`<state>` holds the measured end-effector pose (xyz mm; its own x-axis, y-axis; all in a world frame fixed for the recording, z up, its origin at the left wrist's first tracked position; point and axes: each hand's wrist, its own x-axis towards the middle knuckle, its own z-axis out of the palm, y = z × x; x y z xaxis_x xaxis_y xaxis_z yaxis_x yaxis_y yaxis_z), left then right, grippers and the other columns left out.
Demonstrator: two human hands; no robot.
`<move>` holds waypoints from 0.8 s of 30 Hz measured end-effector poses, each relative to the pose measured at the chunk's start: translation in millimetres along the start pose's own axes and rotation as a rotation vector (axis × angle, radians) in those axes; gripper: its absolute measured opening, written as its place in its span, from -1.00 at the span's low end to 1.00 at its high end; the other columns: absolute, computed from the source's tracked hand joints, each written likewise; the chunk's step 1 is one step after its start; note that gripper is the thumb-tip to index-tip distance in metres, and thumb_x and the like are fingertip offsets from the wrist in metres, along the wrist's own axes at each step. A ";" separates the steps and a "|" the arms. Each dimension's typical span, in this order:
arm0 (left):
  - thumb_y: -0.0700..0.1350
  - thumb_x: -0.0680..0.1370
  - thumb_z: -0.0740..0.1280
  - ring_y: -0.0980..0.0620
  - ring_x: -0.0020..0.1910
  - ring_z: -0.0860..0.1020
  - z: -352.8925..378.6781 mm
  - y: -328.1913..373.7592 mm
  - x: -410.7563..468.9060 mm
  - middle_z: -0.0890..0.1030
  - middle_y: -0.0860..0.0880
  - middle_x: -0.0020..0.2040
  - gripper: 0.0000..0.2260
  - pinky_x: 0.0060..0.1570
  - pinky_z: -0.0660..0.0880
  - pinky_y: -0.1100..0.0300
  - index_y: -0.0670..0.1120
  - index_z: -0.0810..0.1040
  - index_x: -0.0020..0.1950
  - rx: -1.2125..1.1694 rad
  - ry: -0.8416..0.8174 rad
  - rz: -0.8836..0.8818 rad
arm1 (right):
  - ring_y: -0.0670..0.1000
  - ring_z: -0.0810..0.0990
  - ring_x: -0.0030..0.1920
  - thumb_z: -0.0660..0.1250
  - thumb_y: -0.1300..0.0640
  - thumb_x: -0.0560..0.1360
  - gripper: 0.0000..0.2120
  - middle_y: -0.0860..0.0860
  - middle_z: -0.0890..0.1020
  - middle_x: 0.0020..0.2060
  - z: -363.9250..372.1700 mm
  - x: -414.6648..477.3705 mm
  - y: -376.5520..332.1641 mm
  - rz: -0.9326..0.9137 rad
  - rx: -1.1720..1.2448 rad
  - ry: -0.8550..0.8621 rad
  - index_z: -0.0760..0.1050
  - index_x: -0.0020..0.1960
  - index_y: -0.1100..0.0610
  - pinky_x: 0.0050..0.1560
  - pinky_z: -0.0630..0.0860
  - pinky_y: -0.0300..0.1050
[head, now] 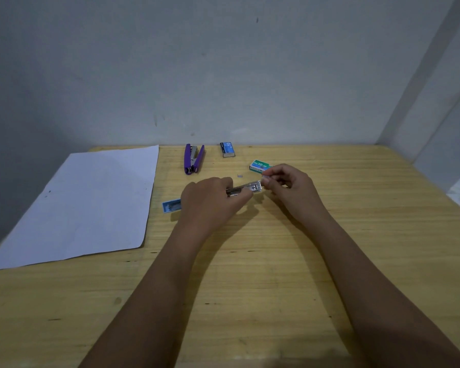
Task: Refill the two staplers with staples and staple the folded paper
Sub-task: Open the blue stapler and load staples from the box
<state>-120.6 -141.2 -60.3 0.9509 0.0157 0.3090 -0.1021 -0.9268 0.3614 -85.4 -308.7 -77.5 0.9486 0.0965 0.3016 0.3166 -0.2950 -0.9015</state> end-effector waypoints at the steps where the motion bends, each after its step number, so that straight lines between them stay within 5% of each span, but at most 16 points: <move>1: 0.22 0.51 0.16 0.05 -0.37 0.40 0.3 -0.4 0.5 0.45 0.03 -0.40 -0.59 -0.38 0.18 0.17 -0.08 0.56 -0.18 -0.001 -0.008 0.001 | -0.16 0.55 -0.18 0.37 0.19 0.46 -0.88 -0.08 0.61 -0.23 -0.1 -0.5 -0.7 -0.009 0.003 0.004 0.54 -0.14 -0.03 -0.14 0.43 -0.37; 5: 0.16 0.54 0.13 0.09 -0.38 0.36 1.1 -3.0 1.5 0.43 0.04 -0.38 -0.64 -0.39 0.14 0.19 -0.07 0.55 -0.15 0.017 -0.037 0.011 | -0.27 0.54 -0.13 0.38 0.15 0.46 -0.94 -0.15 0.63 -0.13 -1.3 -5.1 -6.7 -0.074 0.017 0.013 0.59 -0.07 0.04 -0.17 0.46 -0.41; 9: 0.12 0.55 0.09 0.13 -0.38 0.34 1.6 -4.4 2.7 0.42 0.06 -0.36 -0.67 -0.36 0.17 0.17 -0.04 0.53 -0.13 0.020 -0.081 0.016 | -0.16 0.57 -0.04 0.42 0.15 0.43 -0.89 -0.07 0.62 -0.03 -0.7 -8.8 -11.0 -0.163 -0.045 -0.025 0.62 -0.05 0.02 -0.15 0.47 -0.36; 16: 0.11 0.57 0.08 0.09 -0.34 0.37 1.4 -3.3 1.9 0.41 0.07 -0.36 -0.66 -0.32 0.20 0.16 -0.05 0.54 -0.11 0.006 -0.102 0.022 | -0.31 0.50 0.04 0.45 0.16 0.40 -0.84 -0.23 0.57 -0.07 2.0 -7.5 -9.9 -0.228 -0.131 -0.107 0.64 -0.04 -0.01 -0.15 0.46 -0.41; 24: 0.12 0.57 0.08 0.04 -0.27 0.41 0.4 -1.4 0.6 0.47 0.04 -0.28 -0.65 -0.26 0.23 0.14 -0.06 0.56 -0.06 0.004 -0.105 0.032 | -0.17 0.56 0.03 0.46 0.16 0.39 -0.85 -0.17 0.62 -0.08 2.8 -7.1 -7.1 -0.248 -0.141 -0.116 0.66 -0.05 0.01 -0.14 0.48 -0.31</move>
<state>-119.8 -140.0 -61.0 0.9726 -0.0528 0.2263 -0.1317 -0.9276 0.3497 -94.4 -304.6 -74.1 0.8386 0.2876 0.4627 0.5432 -0.3768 -0.7503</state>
